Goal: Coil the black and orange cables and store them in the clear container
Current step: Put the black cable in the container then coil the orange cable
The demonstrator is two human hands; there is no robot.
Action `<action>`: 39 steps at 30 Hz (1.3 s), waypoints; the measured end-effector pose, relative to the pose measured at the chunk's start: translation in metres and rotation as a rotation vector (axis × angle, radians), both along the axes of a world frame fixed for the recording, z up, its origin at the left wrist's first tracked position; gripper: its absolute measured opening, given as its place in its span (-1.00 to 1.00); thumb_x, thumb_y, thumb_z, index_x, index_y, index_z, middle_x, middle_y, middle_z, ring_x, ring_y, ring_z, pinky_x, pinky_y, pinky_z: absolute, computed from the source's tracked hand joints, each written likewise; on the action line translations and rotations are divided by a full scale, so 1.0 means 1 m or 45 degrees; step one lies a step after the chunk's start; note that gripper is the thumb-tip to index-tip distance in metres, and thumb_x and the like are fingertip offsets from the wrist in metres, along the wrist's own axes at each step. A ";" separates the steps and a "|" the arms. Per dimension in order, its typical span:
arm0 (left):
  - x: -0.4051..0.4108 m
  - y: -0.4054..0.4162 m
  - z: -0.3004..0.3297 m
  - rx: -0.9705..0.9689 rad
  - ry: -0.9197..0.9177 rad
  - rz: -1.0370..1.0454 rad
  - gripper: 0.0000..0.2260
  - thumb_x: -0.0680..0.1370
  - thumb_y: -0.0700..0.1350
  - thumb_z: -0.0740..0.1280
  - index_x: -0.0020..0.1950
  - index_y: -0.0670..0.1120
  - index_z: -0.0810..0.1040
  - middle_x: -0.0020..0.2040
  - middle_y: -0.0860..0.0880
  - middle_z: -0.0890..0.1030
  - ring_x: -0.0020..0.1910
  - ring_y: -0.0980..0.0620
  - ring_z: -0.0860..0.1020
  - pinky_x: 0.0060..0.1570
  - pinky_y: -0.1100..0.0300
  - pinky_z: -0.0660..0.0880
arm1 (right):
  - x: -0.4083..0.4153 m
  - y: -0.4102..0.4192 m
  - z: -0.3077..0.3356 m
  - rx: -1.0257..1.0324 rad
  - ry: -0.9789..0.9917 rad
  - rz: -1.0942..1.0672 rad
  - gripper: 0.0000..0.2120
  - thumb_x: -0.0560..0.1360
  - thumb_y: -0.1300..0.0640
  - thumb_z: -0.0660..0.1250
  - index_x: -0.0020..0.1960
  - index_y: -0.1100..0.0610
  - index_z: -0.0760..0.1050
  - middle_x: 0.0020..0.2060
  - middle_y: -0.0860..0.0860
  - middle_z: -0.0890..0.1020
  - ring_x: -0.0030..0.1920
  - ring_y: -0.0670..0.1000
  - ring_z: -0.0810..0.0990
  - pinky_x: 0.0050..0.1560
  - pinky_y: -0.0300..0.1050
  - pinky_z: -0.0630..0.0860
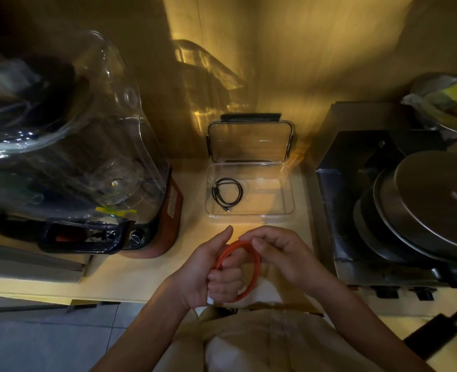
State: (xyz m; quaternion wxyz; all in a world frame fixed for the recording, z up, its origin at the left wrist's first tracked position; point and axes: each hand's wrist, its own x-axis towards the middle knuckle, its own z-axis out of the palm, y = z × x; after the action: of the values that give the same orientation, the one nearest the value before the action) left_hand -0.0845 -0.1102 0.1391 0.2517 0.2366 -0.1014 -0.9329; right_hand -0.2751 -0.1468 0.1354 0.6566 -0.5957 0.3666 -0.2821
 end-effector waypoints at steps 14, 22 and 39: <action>0.005 -0.001 -0.012 -0.021 -0.470 0.440 -0.73 0.59 -0.05 0.20 0.00 -0.21 0.60 -0.43 0.03 0.27 -0.45 0.08 0.32 -0.38 0.22 0.34 | -0.001 -0.002 -0.011 0.488 -0.145 -0.298 -0.81 0.61 0.22 0.23 0.10 0.14 0.62 -0.24 0.06 0.62 -0.36 -0.04 0.51 -0.35 -0.13 0.52; 0.001 0.005 -0.018 -0.174 -0.754 0.398 -0.67 0.68 -0.03 0.14 0.26 -0.22 0.53 -0.23 -0.05 0.49 -0.19 -0.02 0.53 0.17 -0.16 0.43 | 0.000 -0.009 -0.017 0.786 -0.323 -0.497 -0.83 0.63 0.24 0.18 0.09 0.24 0.54 -0.28 0.08 0.58 -0.36 -0.05 0.43 -0.33 -0.17 0.43; -0.003 -0.031 -0.034 -0.258 -0.860 0.673 -0.68 0.69 -0.11 0.08 0.17 -0.26 0.54 -0.28 -0.02 0.39 -0.35 0.07 0.34 -0.23 0.16 0.39 | -0.004 -0.033 -0.020 0.712 -0.168 -0.418 -0.75 0.65 0.24 0.15 0.23 0.22 0.54 -0.18 0.16 0.61 -0.16 0.13 0.60 -0.07 0.03 0.61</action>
State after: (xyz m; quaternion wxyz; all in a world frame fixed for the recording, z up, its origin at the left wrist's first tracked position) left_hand -0.0879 -0.1408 0.1048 0.4565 0.5203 -0.2049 -0.6920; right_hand -0.2795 -0.1800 0.1151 0.7627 -0.3058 0.4777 -0.3107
